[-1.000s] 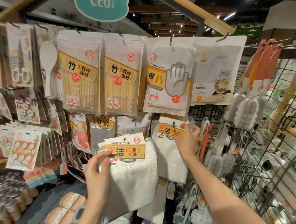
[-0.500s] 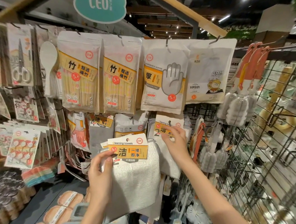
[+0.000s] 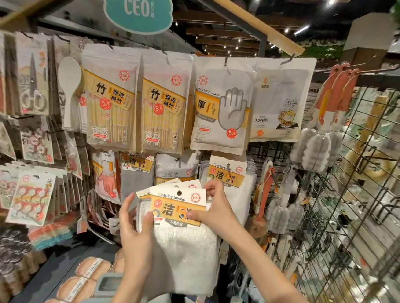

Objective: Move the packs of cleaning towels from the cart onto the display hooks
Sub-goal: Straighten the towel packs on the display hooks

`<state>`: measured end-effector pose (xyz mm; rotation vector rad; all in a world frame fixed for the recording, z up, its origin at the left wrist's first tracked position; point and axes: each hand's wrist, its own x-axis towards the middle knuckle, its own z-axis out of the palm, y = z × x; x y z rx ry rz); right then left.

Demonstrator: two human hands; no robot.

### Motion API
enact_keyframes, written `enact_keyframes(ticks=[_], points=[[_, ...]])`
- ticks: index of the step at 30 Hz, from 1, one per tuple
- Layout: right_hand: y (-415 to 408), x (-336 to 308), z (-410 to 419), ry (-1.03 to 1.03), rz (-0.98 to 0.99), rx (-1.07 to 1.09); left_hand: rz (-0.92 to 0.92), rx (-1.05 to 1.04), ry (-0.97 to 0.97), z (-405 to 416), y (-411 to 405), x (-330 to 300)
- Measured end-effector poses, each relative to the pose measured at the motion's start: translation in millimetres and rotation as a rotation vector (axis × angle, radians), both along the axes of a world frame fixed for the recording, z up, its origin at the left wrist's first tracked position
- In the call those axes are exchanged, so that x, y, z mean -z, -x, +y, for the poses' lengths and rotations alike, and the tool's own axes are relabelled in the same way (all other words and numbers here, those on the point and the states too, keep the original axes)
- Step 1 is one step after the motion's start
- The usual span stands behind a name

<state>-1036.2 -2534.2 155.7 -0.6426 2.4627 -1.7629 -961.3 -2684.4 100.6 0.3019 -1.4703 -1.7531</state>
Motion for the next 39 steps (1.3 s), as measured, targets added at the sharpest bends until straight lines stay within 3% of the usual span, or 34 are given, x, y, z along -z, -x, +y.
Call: enact_keyframes(ticks=[11, 19, 39], points=[[10.0, -2.8, 10.2, 0.072, 0.022, 0.07, -0.006, 0.165, 0.001, 2.6, 1.7, -1.0], [15.5, -10.8, 19.8, -0.001, 0.064, 0.028, -0.041, 0.286, 0.042, 4.0, 2.0, -3.0], [38.9, -2.6, 36.1, 0.133, 0.103, 0.223, -0.004, 0.123, 0.092, -6.6, 10.7, -4.0]])
